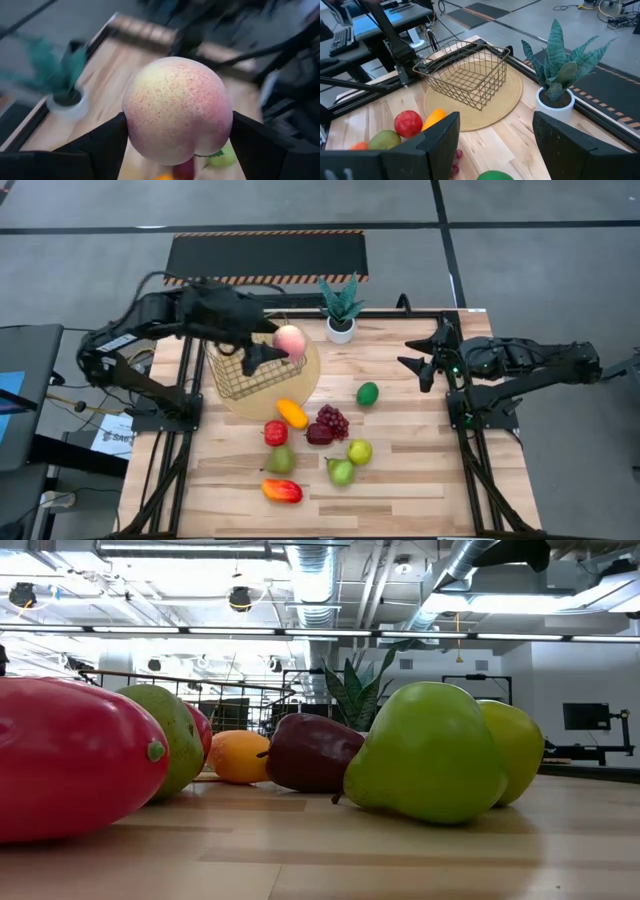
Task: Build produce basket
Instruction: Put the peach into the wire basket
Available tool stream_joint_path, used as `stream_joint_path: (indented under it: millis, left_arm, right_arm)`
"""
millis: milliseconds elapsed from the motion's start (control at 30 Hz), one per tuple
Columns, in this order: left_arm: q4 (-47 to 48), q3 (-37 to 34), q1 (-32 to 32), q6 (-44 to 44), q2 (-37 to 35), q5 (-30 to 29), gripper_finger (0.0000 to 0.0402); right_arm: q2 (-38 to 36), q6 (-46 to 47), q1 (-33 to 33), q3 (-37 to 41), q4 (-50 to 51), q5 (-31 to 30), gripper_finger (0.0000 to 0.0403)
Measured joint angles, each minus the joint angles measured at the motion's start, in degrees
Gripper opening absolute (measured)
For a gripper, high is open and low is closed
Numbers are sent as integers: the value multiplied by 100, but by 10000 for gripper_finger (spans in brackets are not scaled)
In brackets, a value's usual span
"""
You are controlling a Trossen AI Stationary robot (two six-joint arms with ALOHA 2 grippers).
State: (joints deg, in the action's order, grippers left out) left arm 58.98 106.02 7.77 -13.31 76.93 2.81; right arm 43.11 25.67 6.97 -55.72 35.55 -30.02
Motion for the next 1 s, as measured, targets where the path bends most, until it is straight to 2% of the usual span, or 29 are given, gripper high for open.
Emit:
stream_joint_path:
  millis: [267,400,500,600,767,833,1000]
  left_arm:
    - [-788,0,-1,273,-512,767,291]
    - [-835,0,-2,296,-687,770,291]
    - [-742,0,-2,271,-746,520,291]
    - [-380,0,-4,77,-757,-211,291]
    - [621,-2,0,-483,-656,-1981,291]
    - [1006,-4,0,-807,-571,-2523,291]
    - [1500,-4,11,-1321,-284,-3002,291]
  right_arm:
    - [3,-4,0,0,-93,-2,273]
    - [3,-12,0,0,-142,-2,273]
    - [3,-15,2,0,-151,-2,273]
    - [3,-15,1,0,-153,-2,273]
    - [3,-15,0,0,-155,-2,273]
    - [5,-14,0,0,-155,-2,273]
    - [42,127,0,0,-158,-2,273]
